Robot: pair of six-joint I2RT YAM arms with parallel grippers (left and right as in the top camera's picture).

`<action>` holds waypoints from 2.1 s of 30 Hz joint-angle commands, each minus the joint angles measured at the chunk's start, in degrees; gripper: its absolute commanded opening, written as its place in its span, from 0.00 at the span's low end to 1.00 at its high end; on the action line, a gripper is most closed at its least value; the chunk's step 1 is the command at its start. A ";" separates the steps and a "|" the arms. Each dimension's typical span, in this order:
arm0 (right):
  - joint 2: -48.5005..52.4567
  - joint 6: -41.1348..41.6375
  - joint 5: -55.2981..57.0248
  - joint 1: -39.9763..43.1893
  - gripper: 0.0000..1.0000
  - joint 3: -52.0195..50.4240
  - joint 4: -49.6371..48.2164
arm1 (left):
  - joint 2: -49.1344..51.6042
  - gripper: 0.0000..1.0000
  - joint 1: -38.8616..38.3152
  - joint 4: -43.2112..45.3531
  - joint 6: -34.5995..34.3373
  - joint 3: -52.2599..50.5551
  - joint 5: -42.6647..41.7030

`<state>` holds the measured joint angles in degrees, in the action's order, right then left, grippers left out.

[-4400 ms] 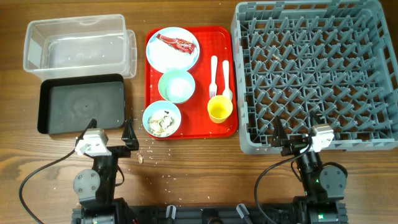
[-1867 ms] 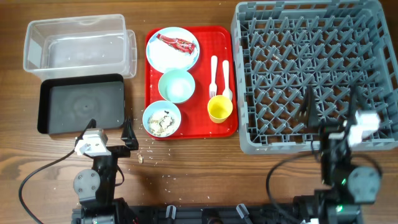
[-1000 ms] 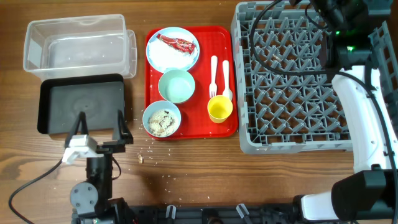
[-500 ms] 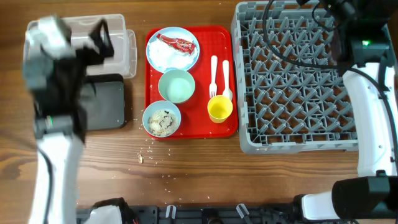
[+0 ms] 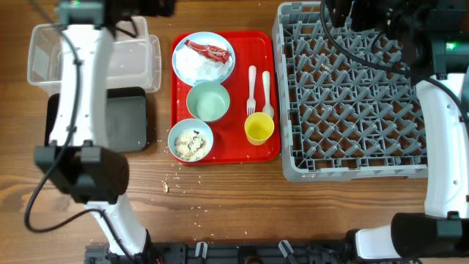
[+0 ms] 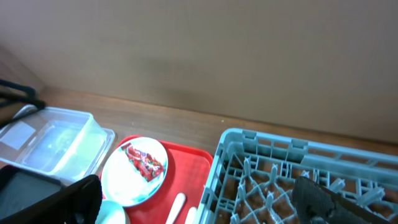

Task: Sort waste into correct bins and load items into the dishwasher rack
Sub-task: 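Move the left gripper to the red wrapper on the plate, then grasp the wrapper and tissue, drop them into the clear bin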

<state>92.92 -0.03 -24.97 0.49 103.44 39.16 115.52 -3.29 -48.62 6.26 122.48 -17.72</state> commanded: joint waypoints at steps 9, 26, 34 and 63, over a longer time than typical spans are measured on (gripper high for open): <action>2.56 10.32 1.22 0.02 1.00 -0.07 1.49 | 9.20 1.00 -8.61 0.46 -1.55 1.29 -2.84; 2.56 15.67 7.65 0.02 1.00 -0.07 3.08 | 23.69 0.93 -8.98 0.81 -9.84 1.18 12.85; 3.41 16.79 7.63 0.02 1.00 -0.07 3.61 | 27.54 0.94 -9.20 0.81 -2.10 1.18 12.87; 4.13 18.69 7.63 -0.04 1.00 -0.07 3.26 | 9.22 0.04 2.16 -2.54 -26.71 5.20 8.92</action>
<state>95.96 17.98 -17.91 0.49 103.42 42.78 129.73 -5.80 -49.30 -14.13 126.34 -7.79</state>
